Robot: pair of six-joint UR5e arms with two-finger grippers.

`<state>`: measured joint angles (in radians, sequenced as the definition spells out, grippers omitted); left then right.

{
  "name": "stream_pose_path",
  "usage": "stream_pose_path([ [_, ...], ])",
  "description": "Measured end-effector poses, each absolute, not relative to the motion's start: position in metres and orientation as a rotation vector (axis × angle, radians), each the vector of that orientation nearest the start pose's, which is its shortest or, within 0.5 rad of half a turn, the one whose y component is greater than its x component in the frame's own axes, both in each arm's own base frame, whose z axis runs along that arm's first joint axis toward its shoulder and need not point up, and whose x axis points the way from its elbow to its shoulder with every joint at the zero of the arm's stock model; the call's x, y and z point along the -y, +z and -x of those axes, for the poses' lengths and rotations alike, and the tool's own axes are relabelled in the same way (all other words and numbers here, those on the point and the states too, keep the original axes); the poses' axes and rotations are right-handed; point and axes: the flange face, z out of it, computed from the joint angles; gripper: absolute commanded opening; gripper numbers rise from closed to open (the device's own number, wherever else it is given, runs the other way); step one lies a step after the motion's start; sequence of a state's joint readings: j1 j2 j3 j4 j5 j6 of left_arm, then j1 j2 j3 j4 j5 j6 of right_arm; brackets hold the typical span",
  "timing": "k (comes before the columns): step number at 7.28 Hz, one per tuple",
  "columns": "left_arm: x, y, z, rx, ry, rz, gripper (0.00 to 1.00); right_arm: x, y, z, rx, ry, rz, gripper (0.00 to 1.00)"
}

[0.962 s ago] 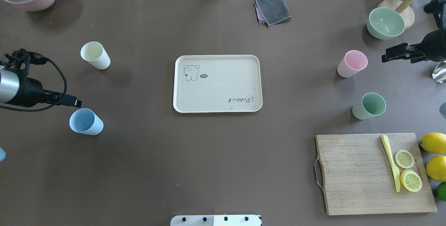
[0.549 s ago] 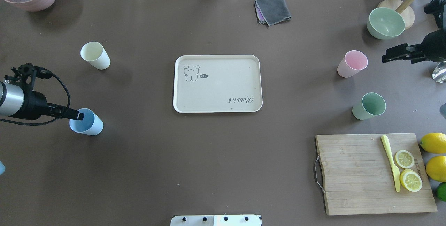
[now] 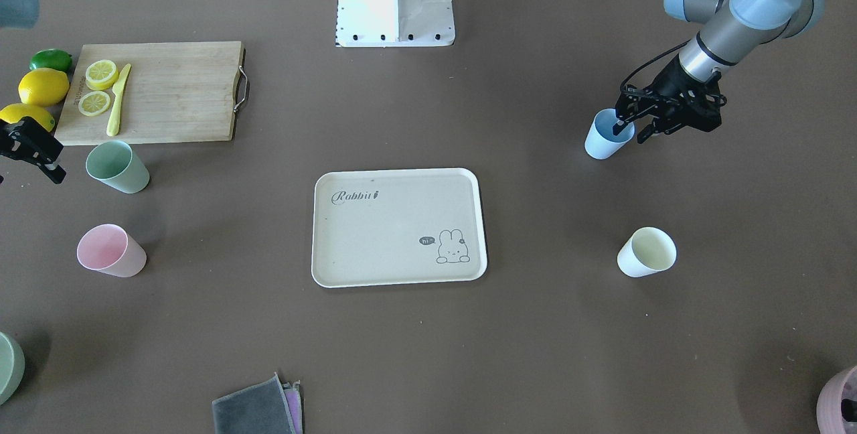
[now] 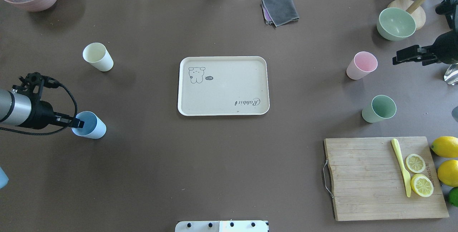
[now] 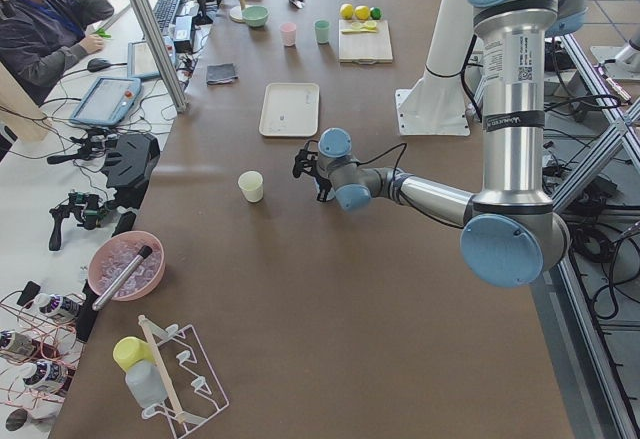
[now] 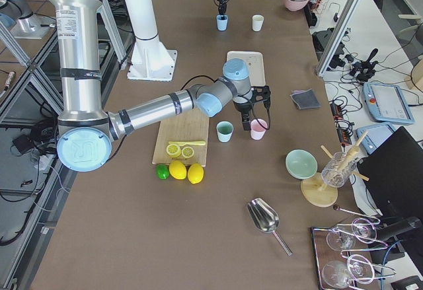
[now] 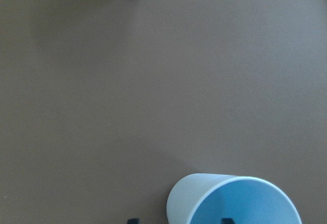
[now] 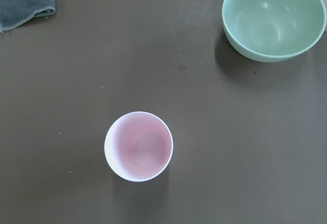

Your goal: Place all cups on tray

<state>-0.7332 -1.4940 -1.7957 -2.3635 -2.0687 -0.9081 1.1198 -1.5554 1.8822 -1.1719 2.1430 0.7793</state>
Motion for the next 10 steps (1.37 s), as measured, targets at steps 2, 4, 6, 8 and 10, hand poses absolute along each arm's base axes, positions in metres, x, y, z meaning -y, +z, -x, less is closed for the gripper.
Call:
stream_pose_path([
  [2, 0.385, 0.494, -0.312, -1.0, 0.178, -0.252, 0.0, 0.492, 0.458, 0.15, 0.852, 0.099, -0.26, 1.0],
  [4, 0.393, 0.462, -0.323, -1.034, 0.189, -0.275, 0.0, 0.491, 0.459, 0.15, 0.853, 0.1, -0.259, 1.0],
  [6, 0.428, 0.392, -0.364, -1.061, 0.132, -0.257, 0.0, 0.491, 0.459, 0.15, 0.853, 0.099, -0.258, 1.0],
  [8, 0.478, 0.294, -0.431, -1.056, 0.054, -0.21, 0.0, 0.491, 0.459, 0.151, 0.853, 0.098, -0.257, 1.0],
  [10, 0.512, 0.261, -0.475, -1.018, 0.022, -0.203, 0.0, 0.491, 0.459, 0.153, 0.853, 0.096, -0.254, 1.0],
])
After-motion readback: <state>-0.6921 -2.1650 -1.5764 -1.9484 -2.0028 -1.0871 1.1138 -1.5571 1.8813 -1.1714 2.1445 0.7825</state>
